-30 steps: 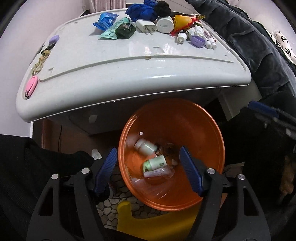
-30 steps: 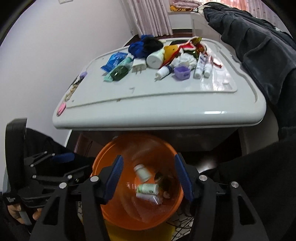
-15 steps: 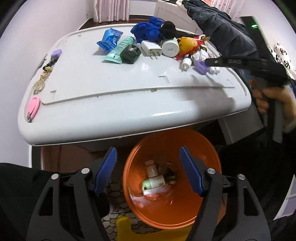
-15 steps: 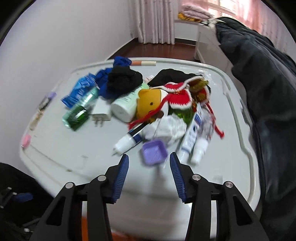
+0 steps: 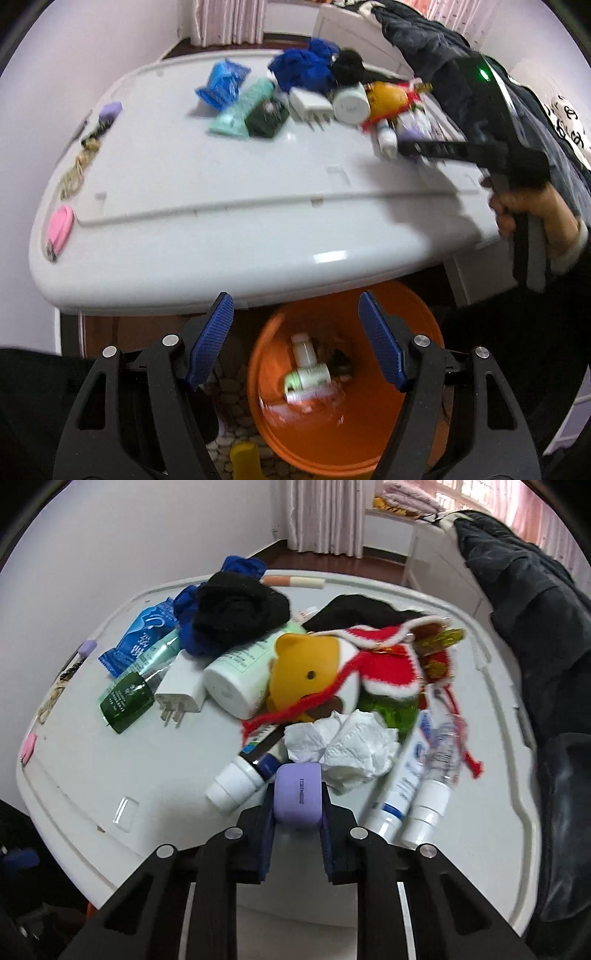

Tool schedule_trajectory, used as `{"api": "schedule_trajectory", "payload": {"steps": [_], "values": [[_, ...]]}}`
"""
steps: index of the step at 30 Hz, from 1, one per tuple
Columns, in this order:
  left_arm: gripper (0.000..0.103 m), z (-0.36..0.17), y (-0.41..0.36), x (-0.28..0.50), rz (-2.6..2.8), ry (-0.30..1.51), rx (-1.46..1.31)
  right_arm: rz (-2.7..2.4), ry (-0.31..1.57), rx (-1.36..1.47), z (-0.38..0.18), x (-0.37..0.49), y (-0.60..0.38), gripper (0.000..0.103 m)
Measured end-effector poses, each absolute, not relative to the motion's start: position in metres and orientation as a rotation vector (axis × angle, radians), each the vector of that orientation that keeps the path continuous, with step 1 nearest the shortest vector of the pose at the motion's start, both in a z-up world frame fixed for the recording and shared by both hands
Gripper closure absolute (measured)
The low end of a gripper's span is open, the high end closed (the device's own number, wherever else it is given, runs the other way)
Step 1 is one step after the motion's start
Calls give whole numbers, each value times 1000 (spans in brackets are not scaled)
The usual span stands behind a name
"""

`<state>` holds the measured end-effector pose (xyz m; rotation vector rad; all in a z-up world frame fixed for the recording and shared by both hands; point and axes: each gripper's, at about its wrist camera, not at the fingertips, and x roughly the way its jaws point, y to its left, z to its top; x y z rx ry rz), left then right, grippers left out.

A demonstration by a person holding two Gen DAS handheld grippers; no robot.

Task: Collect trash
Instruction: 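Grasp the lavender box with the right tool, then grasp the dark green glass bottle with the left tool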

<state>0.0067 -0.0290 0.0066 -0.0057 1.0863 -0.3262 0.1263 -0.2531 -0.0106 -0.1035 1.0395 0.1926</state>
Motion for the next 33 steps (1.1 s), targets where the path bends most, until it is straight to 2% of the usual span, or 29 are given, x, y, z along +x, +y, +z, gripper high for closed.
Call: {"api": "schedule_trajectory", "payload": {"steps": [9, 14, 20, 21, 22, 23, 28, 33], "values": [[34, 27, -47, 91, -238, 938, -45, 209, 856, 56, 58, 52, -275, 82], [34, 15, -72, 138, -197, 934, 29, 221, 819, 108, 64, 43, -283, 82], [34, -14, -93, 177, -220, 1001, 261, 223, 844, 164, 60, 47, -299, 82], [37, -15, -97, 176, -219, 979, 307, 222, 842, 166, 60, 48, -299, 82], [51, -16, -104, 173, -255, 955, 355, 222, 840, 165, 61, 49, -298, 82], [58, -16, -107, 173, -281, 953, 365, 223, 836, 159, 61, 49, -297, 82], [59, -20, -99, 182, -328, 957, 272, 234, 843, 151, 60, 51, -289, 82], [71, -19, -79, 169, -358, 969, 123, 222, 844, 165, 60, 53, -290, 82]]}}
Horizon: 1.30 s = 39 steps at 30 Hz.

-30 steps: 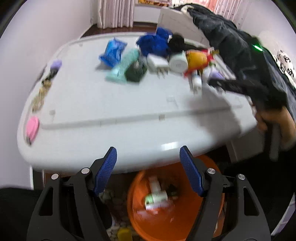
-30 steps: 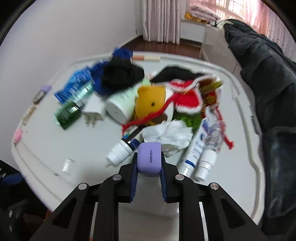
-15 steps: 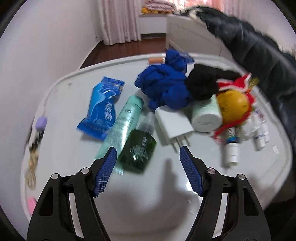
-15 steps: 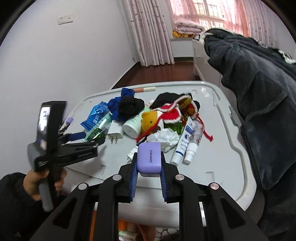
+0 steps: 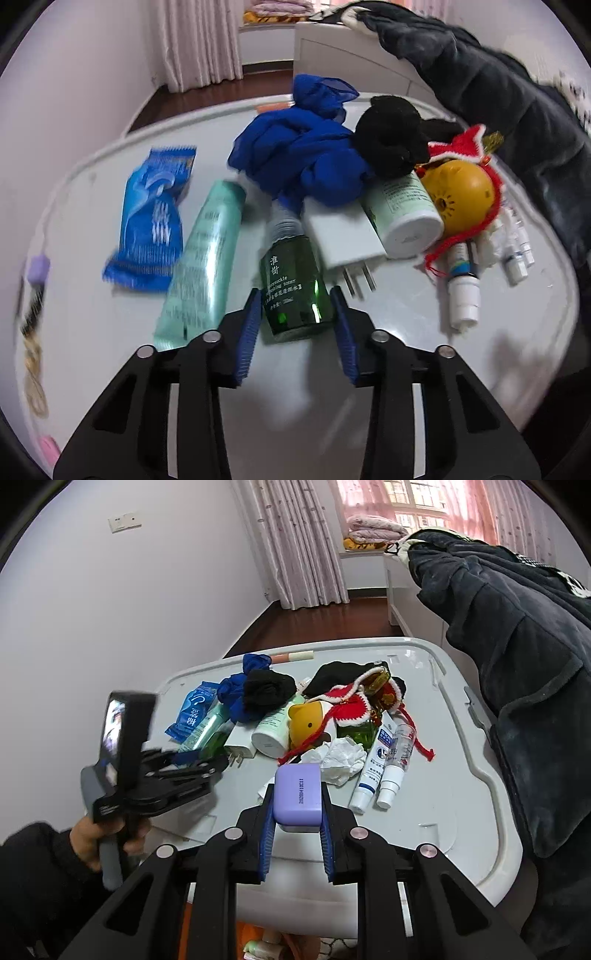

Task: Collect trash
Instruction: 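Grasp the dark green glass bottle with the left tool, then drop the green bottle into the basin with the left tool while the right tool drops the lavender box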

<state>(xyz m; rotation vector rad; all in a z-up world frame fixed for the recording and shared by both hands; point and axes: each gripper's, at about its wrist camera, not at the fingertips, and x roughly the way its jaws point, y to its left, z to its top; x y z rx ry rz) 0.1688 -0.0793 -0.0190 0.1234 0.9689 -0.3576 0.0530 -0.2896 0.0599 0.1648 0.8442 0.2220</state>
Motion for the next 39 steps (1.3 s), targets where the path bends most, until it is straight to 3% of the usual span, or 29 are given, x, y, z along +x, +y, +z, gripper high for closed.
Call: {"api": "schedule_trajectory", "payload": {"steps": [12, 20, 31, 33, 34, 35, 39], "values": [[73, 29, -49, 81, -365, 902, 40, 259, 837, 84, 61, 44, -260, 82], [73, 70, -27, -13, -437, 866, 24, 295, 843, 113, 77, -16, -244, 82], [72, 17, -34, -73, -542, 1100, 117, 334, 1044, 111, 28, -94, -212, 81], [64, 10, -36, -71, -516, 1128, 139, 334, 1096, 101, 14, -94, -208, 61], [43, 4, -36, -67, -484, 1158, 147, 324, 1112, 97, 9, -92, -207, 43], [31, 1, -35, -67, -465, 1175, 147, 301, 1124, 93, 4, -91, -209, 49], [30, -9, -31, -57, -484, 1231, 90, 281, 1115, 165, 10, -79, -226, 54]]}}
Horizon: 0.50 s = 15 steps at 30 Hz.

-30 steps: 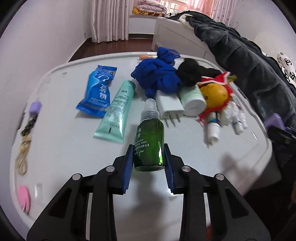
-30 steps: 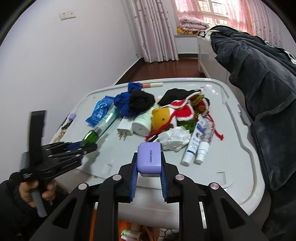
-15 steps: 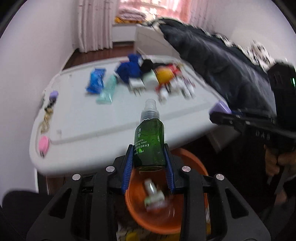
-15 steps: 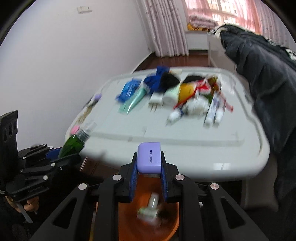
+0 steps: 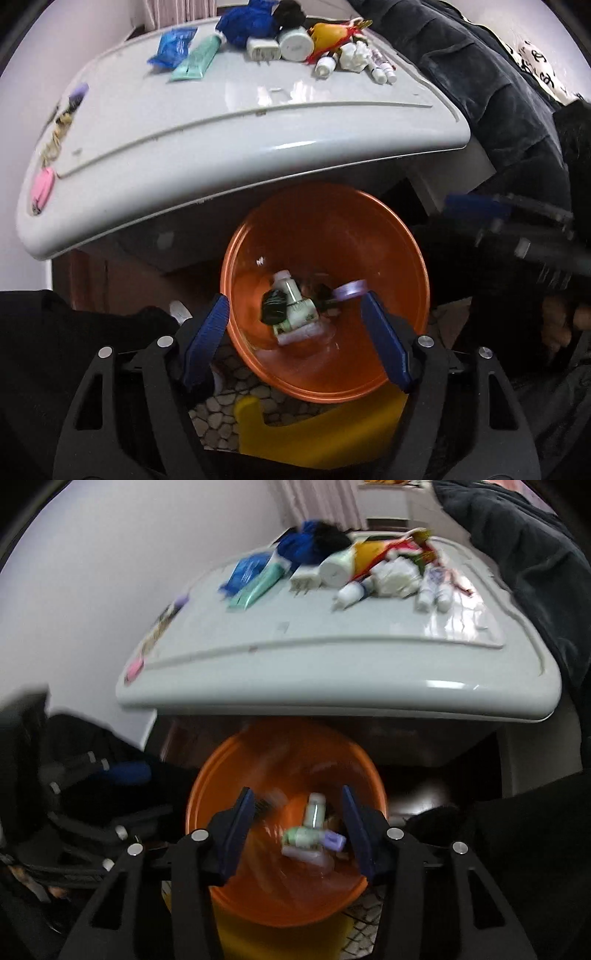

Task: Collect trash
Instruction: 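Drop the green bottle into the basin with the left tool while the right tool drops the lavender box, then move both open tools back over the table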

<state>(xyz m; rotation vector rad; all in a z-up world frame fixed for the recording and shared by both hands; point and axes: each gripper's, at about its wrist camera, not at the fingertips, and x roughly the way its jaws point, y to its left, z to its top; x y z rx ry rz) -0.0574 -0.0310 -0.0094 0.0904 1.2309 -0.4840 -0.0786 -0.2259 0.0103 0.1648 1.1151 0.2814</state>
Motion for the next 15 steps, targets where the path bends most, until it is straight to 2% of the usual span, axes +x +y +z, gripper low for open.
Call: {"api": "schedule_trajectory", "payload": {"steps": [9, 11, 15], "values": [[25, 8, -34, -29, -496, 1149, 73, 65, 991, 129, 51, 34, -299, 54], [25, 10, -33, -18, -486, 1133, 53, 11, 1006, 140, 46, 63, -315, 62], [25, 12, -31, -1, -481, 1103, 3, -51, 1062, 171, 30, 113, -335, 65]]}}
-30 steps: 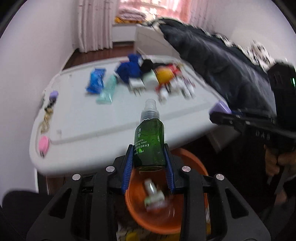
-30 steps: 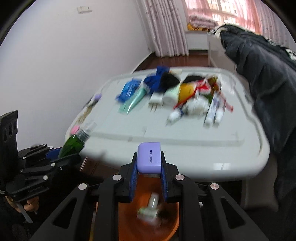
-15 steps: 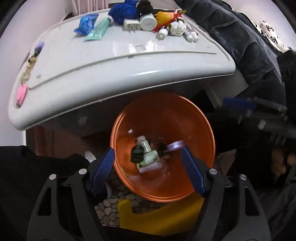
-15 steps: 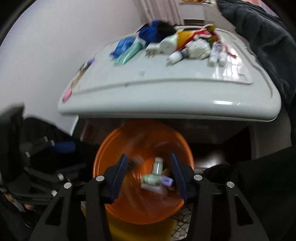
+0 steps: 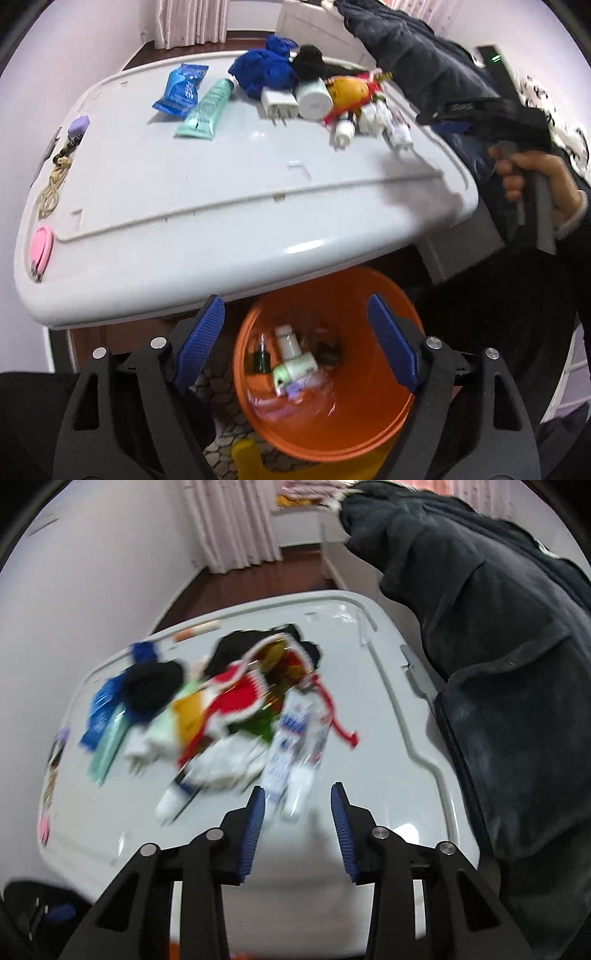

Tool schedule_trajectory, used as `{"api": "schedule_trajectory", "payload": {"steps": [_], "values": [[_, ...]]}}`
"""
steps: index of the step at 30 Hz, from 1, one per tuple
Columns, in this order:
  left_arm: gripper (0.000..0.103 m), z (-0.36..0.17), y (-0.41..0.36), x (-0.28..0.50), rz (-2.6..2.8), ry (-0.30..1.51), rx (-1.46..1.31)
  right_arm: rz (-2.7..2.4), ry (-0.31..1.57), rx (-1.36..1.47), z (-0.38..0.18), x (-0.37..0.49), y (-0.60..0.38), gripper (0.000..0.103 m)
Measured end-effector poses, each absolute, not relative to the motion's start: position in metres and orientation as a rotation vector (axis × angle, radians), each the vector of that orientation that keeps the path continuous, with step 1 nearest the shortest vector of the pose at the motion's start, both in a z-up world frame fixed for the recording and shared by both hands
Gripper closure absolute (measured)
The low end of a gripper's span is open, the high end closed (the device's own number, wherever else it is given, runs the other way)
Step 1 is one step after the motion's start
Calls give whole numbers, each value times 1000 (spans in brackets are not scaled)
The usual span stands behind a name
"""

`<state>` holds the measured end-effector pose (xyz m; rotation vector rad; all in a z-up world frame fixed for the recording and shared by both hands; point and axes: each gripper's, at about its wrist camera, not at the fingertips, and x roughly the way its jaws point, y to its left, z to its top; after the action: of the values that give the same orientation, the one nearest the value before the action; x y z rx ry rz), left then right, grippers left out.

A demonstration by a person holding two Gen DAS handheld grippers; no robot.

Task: Collect trash
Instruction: 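Move both open tools back over the table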

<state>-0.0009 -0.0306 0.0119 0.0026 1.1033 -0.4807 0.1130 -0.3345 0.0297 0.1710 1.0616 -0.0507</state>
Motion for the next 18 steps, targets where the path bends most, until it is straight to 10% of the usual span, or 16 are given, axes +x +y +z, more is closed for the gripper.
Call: {"api": "schedule_trajectory", "payload": {"steps": [18], "values": [[25, 17, -39, 29, -455, 1060, -16, -122, 1071, -15, 6, 139, -327, 80]]}}
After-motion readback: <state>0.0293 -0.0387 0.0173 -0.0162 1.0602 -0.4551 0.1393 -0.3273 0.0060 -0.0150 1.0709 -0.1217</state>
